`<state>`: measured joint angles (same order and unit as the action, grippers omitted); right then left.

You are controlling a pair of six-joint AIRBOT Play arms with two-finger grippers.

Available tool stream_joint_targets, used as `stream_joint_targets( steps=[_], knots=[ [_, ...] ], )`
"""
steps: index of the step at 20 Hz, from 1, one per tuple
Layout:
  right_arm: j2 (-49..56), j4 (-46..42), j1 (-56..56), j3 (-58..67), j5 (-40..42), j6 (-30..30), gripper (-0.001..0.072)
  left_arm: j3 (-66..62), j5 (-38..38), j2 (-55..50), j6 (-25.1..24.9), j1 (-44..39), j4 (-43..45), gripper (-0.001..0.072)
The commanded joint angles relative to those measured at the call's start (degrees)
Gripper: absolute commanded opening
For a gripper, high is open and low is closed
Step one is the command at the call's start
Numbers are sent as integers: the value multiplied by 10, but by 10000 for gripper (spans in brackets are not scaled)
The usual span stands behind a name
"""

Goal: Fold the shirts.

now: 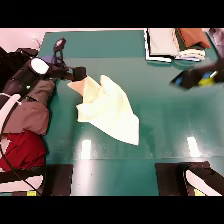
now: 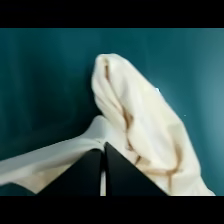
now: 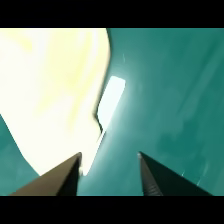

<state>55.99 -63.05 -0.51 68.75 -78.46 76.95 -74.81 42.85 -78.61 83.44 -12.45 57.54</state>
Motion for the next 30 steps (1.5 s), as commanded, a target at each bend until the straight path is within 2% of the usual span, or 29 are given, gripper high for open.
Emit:
stream_joint_targets(
  steps=[1, 4, 7, 12, 16, 17, 20, 23, 25, 30],
  knots=[
    [5, 26, 2, -223, 68, 10, 448, -6, 19, 17, -14, 12, 8, 24],
    [71, 124, 38, -323, 159, -2, 447, -6, 26, 17, -14, 12, 10, 24],
    [141, 210, 104, -329, 235, -26, 447, -6, 31, 17, -14, 12, 16, 24],
    [247, 224, 188, -235, 266, -31, 419, -6, 36, 17, -14, 12, 20, 24],
    [294, 223, 212, -159, 275, -53, 26, -7, 34, 19, -14, 12, 28, 24],
    [295, 221, 211, -142, 273, -62, 14, -7, 34, 26, -14, 12, 36, 24],
    [254, 139, 181, -77, 228, -60, 14, -18, 22, 73, -14, 13, 77, 24],
    [163, 56, 116, 5, 161, -54, 14, -69, 27, 151, -14, 13, 163, 24],
    [100, 41, 62, 68, 125, -54, 14, -113, 32, 208, -14, 13, 197, 24],
    [-24, 39, -65, 238, 56, -54, 13, -217, 35, 330, -14, 13, 201, 24]
  ],
)
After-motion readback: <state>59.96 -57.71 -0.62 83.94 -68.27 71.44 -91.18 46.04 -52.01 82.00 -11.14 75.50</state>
